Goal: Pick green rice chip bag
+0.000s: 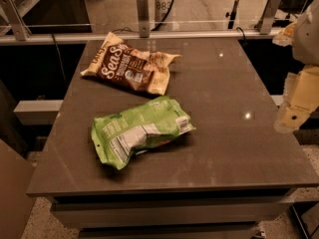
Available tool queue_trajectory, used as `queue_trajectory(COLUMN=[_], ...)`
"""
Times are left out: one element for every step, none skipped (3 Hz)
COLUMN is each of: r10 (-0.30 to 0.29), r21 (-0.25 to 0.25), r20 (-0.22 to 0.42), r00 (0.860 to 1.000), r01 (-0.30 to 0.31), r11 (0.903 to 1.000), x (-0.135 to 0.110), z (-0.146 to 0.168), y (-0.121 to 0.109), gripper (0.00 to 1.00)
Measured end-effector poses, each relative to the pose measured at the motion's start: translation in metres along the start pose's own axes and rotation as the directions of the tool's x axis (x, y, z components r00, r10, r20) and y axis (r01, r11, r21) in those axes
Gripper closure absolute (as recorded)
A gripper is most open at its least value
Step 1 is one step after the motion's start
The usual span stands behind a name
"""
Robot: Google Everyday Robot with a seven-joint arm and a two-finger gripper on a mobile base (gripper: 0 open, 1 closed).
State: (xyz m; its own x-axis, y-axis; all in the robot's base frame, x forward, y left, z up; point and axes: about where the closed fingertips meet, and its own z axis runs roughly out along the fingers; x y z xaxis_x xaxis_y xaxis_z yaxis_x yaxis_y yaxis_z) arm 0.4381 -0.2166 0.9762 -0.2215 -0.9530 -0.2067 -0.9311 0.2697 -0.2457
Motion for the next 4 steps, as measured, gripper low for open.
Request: queue_trajectory(r10=[0.0, -0.048, -0.163, -0.276], r21=[0.0, -0.015, -0.034, -0.041], r20=[0.0, 0.079, 0.221, 0.413], r00=[1.0, 0.996, 0.962, 0.868], r01=[0.0, 0.049, 0.174, 0.32], r11=[1.0, 0.9987, 0.9841, 0.9466], x=[0.0, -0.011, -0.039, -0.082], z=[0.0, 0.009, 0.026, 0.045], y=[0.0, -0.004, -0.016, -0.028], gripper=[0.0, 0.0, 0.0, 0.0])
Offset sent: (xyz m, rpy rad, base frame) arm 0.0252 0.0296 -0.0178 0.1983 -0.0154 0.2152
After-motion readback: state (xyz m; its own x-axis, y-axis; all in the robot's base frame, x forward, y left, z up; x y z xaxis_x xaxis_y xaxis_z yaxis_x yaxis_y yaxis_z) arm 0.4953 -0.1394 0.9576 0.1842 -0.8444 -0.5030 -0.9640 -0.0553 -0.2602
